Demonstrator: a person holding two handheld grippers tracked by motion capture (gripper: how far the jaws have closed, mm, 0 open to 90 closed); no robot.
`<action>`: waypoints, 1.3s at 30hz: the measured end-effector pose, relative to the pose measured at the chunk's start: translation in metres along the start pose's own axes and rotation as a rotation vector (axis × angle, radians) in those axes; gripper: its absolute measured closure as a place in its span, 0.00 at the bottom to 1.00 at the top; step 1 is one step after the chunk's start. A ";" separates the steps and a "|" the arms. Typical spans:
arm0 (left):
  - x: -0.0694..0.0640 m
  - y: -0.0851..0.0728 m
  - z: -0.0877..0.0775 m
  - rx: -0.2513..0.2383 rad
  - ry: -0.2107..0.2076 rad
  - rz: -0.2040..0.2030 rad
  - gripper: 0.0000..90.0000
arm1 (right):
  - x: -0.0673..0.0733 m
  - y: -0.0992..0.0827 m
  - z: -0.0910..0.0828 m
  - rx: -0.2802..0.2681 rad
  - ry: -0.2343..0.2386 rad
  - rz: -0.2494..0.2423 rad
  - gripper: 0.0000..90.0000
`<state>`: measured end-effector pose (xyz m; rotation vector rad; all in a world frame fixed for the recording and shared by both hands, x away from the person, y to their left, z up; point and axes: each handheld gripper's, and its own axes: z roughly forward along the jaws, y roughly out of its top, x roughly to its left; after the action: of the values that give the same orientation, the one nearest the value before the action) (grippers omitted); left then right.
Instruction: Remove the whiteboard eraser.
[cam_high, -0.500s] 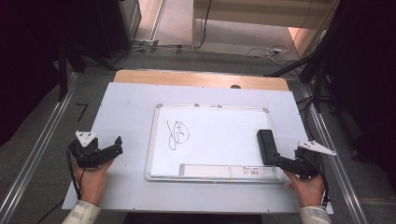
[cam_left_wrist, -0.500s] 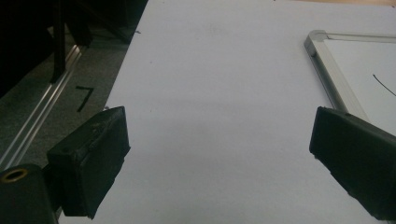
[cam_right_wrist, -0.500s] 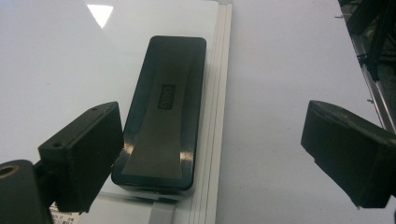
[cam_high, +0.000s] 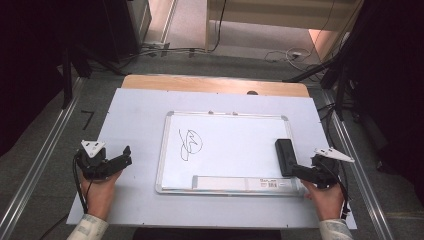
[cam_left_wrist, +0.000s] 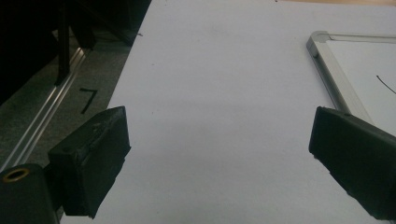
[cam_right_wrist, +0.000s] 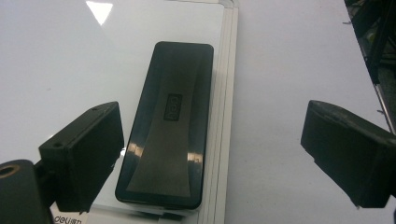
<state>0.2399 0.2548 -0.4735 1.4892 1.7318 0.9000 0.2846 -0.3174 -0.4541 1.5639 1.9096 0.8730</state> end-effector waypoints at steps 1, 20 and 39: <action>0.000 0.000 0.000 0.000 0.000 0.000 0.06 | 0.000 0.000 0.000 0.000 0.000 0.000 0.06; 0.000 -0.001 0.001 0.000 0.002 0.000 0.07 | 0.022 0.015 0.026 0.020 -0.002 -0.044 0.06; 0.001 -0.001 0.001 0.006 0.006 -0.002 0.07 | 0.026 0.022 0.046 0.041 -0.022 -0.030 0.14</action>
<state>0.2403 0.2556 -0.4750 1.4892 1.7412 0.8999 0.3268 -0.2817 -0.4676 1.5585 1.9421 0.8059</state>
